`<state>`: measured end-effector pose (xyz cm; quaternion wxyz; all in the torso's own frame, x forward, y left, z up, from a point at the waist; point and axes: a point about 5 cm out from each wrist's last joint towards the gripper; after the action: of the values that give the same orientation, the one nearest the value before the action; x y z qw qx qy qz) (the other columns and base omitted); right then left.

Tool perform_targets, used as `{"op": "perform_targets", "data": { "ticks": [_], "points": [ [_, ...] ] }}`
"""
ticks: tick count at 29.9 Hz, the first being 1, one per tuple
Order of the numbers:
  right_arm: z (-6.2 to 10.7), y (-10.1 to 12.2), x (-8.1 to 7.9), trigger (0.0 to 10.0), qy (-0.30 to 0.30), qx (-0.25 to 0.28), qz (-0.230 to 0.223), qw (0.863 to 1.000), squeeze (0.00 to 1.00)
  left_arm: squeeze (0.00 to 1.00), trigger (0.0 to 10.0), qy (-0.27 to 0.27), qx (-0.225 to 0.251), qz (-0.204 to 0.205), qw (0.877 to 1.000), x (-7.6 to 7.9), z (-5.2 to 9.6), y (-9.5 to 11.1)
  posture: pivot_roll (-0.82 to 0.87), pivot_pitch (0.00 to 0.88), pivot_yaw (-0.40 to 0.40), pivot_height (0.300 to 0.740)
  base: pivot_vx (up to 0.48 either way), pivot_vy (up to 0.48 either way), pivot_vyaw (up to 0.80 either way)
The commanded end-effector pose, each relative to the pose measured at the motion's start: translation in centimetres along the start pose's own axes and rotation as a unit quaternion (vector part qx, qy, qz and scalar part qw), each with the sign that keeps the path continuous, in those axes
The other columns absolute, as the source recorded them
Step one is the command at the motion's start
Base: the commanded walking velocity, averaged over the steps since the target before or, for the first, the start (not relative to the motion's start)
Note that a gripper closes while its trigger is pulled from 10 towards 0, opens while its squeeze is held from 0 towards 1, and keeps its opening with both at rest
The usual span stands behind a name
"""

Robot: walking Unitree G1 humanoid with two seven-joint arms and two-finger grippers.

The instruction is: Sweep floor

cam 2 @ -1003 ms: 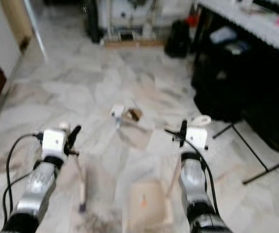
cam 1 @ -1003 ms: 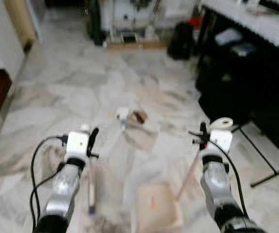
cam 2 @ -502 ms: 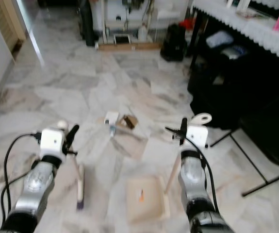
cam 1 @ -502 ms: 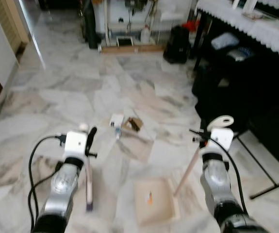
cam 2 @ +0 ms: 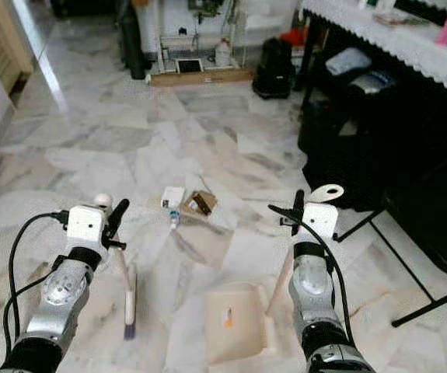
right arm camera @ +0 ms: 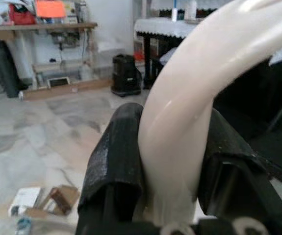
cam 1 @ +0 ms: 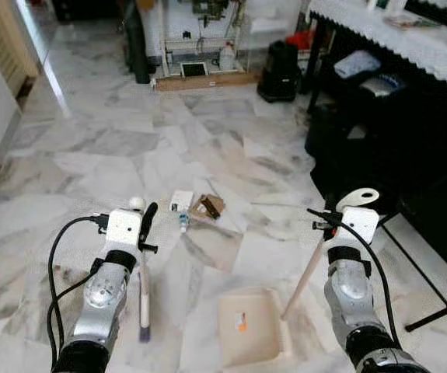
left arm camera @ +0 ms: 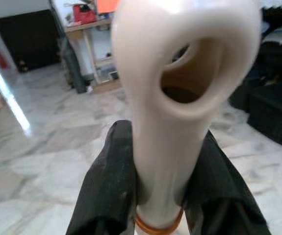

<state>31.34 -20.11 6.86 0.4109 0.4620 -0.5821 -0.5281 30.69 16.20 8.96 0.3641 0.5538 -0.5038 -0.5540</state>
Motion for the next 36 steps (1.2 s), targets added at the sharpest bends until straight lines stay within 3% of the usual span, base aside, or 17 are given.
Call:
{"op": "perform_targets", "data": {
  "ticks": [1,36],
  "points": [
    [-0.9,1.3,-0.7,10.0,0.01,0.025,-0.005,1.0,0.0,0.0,10.0,0.009,0.03,-0.006,1.0,-0.8,-0.4,1.1,0.03,0.0,-0.034,0.74,0.33,0.0,-0.5],
    [-1.0,1.7,-1.5,10.0,0.029,0.038,-0.002,0.999,0.0,0.0,10.0,0.062,0.062,-0.018,0.996,-1.5,-0.6,2.5,0.04,0.0,-0.056,0.74,0.332,0.0,-0.05]
  ]
}}
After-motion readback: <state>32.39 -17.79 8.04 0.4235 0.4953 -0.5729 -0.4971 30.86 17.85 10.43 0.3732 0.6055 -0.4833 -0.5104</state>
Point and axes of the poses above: a point about 5 cm out from each wrist's last joint towards the gripper, its own z axis pointing back from the gripper into the wrist, its own y axis along the axis of the wrist's last joint, x = y × z, and after that the axes turned 3 degrees about -z, right-handed
